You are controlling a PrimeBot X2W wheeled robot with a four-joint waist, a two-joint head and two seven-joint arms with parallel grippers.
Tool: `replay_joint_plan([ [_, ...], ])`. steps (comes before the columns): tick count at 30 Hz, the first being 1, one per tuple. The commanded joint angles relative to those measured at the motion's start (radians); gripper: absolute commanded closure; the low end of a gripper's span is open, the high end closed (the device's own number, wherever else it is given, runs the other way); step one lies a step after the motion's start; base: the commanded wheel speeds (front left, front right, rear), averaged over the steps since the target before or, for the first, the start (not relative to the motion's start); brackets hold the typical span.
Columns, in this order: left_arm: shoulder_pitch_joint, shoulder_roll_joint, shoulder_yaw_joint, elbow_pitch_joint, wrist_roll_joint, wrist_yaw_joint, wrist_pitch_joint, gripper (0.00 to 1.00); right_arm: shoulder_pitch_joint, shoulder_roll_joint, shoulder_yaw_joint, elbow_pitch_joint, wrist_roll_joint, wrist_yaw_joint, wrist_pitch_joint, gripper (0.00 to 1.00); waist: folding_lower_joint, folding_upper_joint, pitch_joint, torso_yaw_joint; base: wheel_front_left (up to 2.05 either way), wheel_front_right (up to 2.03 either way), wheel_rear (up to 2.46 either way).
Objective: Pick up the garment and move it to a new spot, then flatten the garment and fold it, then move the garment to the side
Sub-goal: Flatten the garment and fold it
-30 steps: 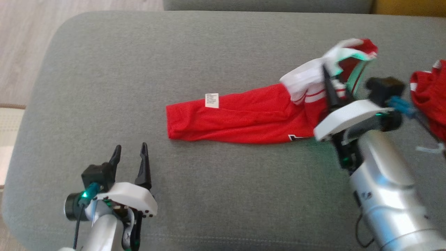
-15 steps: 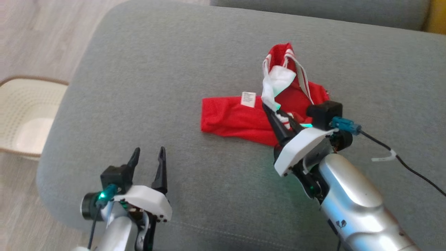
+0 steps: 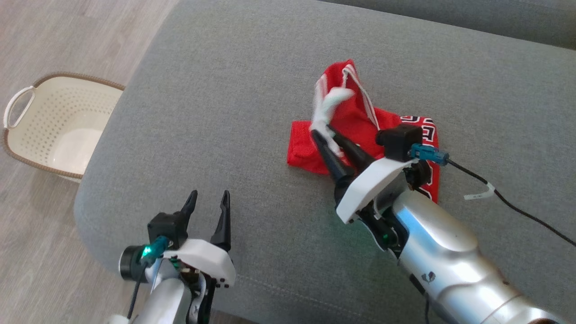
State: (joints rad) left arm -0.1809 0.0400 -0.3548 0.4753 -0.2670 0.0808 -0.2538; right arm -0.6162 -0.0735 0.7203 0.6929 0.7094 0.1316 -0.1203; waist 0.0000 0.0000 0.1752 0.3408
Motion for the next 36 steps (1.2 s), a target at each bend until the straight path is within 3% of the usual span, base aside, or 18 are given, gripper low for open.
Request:
replay_joint_plan([
  [1,-0.048,0.01,0.026,-0.027,-0.005,0.009,-0.008,0.0,-0.037,0.023,0.016,-0.025,0.019,-0.001,-0.026,0.0,0.0,0.0,-0.001,-0.003,0.0,0.0,0.0],
  [7,-0.043,0.01,0.05,-0.037,0.011,0.025,-0.008,0.0,-0.085,0.023,-0.05,0.084,-0.004,-0.001,-0.124,0.0,0.0,0.0,-0.011,-0.059,0.0,0.0,0.0],
  [11,-0.037,0.01,0.07,-0.046,0.027,0.03,-0.008,0.0,-0.095,0.023,-0.194,0.157,-0.109,-0.001,-0.14,0.0,0.0,0.0,-0.022,-0.119,0.0,0.0,0.0],
  [18,-0.034,0.01,0.125,-0.064,0.07,0.045,-0.008,0.0,0.013,0.023,-0.484,0.084,-0.345,-0.001,-0.141,0.0,0.0,0.0,-0.033,-0.221,0.0,0.0,0.0],
  [25,-0.016,0.01,0.166,-0.074,0.103,0.054,-0.008,0.0,0.137,0.023,-0.598,0.02,-0.436,-0.001,-0.141,0.0,0.0,0.0,-0.055,-0.279,0.0,0.0,0.0],
  [36,0.076,0.01,0.216,-0.098,0.156,0.065,-0.008,0.0,0.287,0.023,-0.644,-0.044,-0.468,-0.001,-0.141,0.0,0.0,0.0,-0.107,-0.324,0.0,0.0,0.0],
])
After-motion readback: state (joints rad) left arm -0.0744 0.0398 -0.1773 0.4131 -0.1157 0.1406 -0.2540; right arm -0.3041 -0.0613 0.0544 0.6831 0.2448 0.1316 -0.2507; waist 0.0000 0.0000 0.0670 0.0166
